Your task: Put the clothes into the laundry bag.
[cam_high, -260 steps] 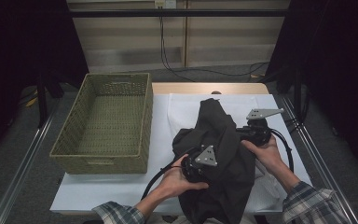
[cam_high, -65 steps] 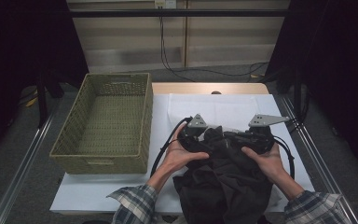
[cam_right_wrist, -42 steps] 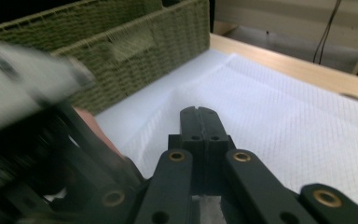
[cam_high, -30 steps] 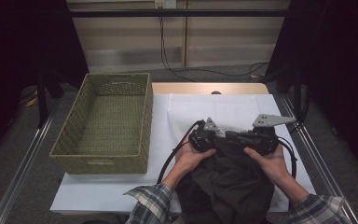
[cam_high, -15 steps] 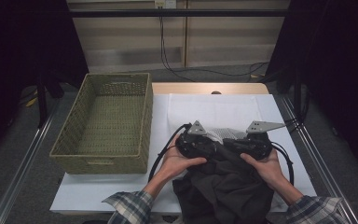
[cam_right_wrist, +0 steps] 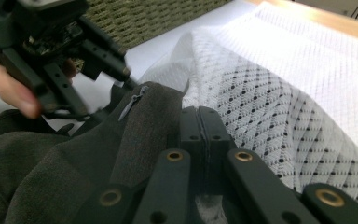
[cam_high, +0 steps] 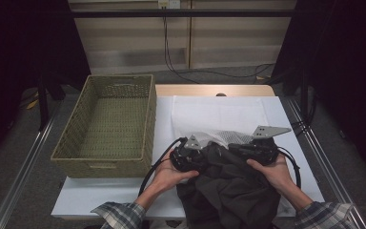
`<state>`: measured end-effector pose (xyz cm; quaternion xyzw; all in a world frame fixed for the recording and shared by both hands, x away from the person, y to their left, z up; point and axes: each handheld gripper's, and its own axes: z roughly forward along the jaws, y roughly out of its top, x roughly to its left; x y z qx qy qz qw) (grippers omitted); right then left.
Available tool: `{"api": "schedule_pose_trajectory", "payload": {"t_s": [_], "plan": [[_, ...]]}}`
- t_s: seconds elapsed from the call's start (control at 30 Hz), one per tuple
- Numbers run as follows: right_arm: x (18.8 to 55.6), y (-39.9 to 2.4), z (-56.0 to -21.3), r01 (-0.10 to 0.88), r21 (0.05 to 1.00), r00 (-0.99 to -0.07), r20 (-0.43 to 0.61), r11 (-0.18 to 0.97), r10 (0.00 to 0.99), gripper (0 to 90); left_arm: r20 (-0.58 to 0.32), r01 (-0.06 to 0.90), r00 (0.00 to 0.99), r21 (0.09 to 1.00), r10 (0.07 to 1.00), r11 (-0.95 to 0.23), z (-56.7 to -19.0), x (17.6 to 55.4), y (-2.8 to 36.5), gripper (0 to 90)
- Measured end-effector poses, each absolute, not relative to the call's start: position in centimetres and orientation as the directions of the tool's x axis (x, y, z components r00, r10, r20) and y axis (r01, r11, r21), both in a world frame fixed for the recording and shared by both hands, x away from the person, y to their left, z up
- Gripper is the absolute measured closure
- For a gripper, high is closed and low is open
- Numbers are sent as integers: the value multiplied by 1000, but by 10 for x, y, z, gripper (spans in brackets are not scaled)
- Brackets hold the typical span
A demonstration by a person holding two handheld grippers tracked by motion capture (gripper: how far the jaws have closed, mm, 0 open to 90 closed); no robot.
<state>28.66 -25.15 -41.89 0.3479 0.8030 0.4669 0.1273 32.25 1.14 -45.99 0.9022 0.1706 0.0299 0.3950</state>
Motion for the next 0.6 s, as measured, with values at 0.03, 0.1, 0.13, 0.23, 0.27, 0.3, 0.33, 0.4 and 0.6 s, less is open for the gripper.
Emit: {"api": "schedule_pose_trajectory", "payload": {"t_s": [0.03,0.1,0.13,0.23,0.27,0.3,0.33,0.4,0.6], "plan": [[287,-252,-419,446,836,-724,126,321,678,900,-71,275,939,743,337,-610,-456,320,10,788],[288,-252,-420,452,834,-718,129,316,684,900,-116,286,940,782,322,-553,-448,319,7,844],[289,-252,-420,458,834,-712,137,308,688,900,-123,279,943,799,310,-533,-443,319,7,851],[290,-251,-419,455,840,-707,137,297,694,900,-176,293,945,830,275,-475,-434,321,-2,852],[290,-251,-419,455,840,-708,139,297,693,900,-175,287,948,833,267,-472,-433,320,-6,848],[291,-251,-419,454,840,-706,136,297,695,900,-182,287,949,836,256,-469,-434,320,-13,833],[291,-252,-419,455,841,-700,135,293,701,900,-188,289,950,833,250,-473,-436,319,-18,766],[292,-254,-419,459,839,-693,135,290,708,900,-187,283,953,830,238,-480,-436,316,-23,576],[292,-254,-419,455,842,-699,135,291,702,900,-214,288,955,831,203,-476,-428,314,-15,342]]}}
